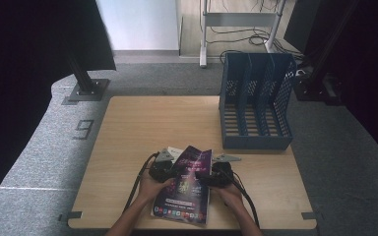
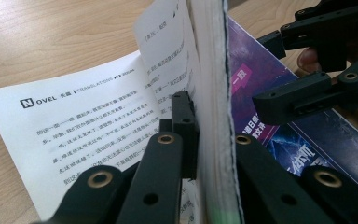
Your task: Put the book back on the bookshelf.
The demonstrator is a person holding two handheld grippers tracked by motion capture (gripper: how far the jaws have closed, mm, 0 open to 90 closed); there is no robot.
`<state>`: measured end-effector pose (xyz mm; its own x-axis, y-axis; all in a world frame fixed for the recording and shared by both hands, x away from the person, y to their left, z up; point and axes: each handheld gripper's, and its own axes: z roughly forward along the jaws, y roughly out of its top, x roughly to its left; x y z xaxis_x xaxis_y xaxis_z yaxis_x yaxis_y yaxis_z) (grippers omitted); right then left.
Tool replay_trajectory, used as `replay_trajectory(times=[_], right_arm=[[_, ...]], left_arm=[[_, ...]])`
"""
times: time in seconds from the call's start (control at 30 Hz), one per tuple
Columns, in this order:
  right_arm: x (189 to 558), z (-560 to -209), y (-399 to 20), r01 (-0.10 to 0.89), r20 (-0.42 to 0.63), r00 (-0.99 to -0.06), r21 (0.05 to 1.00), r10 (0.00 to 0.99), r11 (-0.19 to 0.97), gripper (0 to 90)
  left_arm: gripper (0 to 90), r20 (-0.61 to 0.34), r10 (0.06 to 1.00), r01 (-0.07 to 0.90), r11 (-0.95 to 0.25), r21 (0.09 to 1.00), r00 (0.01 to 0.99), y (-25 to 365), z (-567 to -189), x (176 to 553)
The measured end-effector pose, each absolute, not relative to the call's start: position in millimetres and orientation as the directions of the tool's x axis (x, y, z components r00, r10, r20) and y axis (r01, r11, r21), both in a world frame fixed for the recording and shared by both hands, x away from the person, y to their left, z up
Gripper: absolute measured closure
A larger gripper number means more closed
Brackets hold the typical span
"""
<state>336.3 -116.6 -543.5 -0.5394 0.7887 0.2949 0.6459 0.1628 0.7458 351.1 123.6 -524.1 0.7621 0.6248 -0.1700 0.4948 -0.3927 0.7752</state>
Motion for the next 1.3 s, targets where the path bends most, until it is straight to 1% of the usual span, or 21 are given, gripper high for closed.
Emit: replay_trajectory(times=[0.47,0.8,1.03,1.17,1.2,1.27,1.3], right_arm=[[339,-541,-117,0.644,0.301,-0.55,0.747,0.779,0.166,29.5],[354,-537,-111,0.637,0.276,-0.568,0.744,0.775,0.203,29.8],[374,-540,-106,0.656,0.292,-0.567,0.726,0.77,0.207,31.9],[385,-547,-102,0.668,0.311,-0.565,0.717,0.764,0.202,34.5],[387,-548,-100,0.667,0.313,-0.564,0.718,0.764,0.199,36.6],[387,-548,-100,0.668,0.315,-0.564,0.717,0.763,0.199,37.2],[387,-548,-100,0.67,0.315,-0.562,0.715,0.765,0.199,39.0]], left_arm=[[85.0,-0.178,0.64,0.525,-0.405,0.748,0.747,127,-532,357],[84.2,-0.18,0.644,0.535,-0.411,0.738,0.744,128,-535,359],[84.0,-0.187,0.645,0.54,-0.406,0.737,0.741,130,-535,360],[83.9,-0.19,0.646,0.542,-0.404,0.736,0.74,131,-536,360],[83.8,-0.189,0.645,0.542,-0.405,0.737,0.74,131,-536,360],[83.9,-0.189,0.646,0.542,-0.405,0.736,0.74,131,-536,360],[83.8,-0.188,0.646,0.541,-0.405,0.737,0.74,131,-536,360]])
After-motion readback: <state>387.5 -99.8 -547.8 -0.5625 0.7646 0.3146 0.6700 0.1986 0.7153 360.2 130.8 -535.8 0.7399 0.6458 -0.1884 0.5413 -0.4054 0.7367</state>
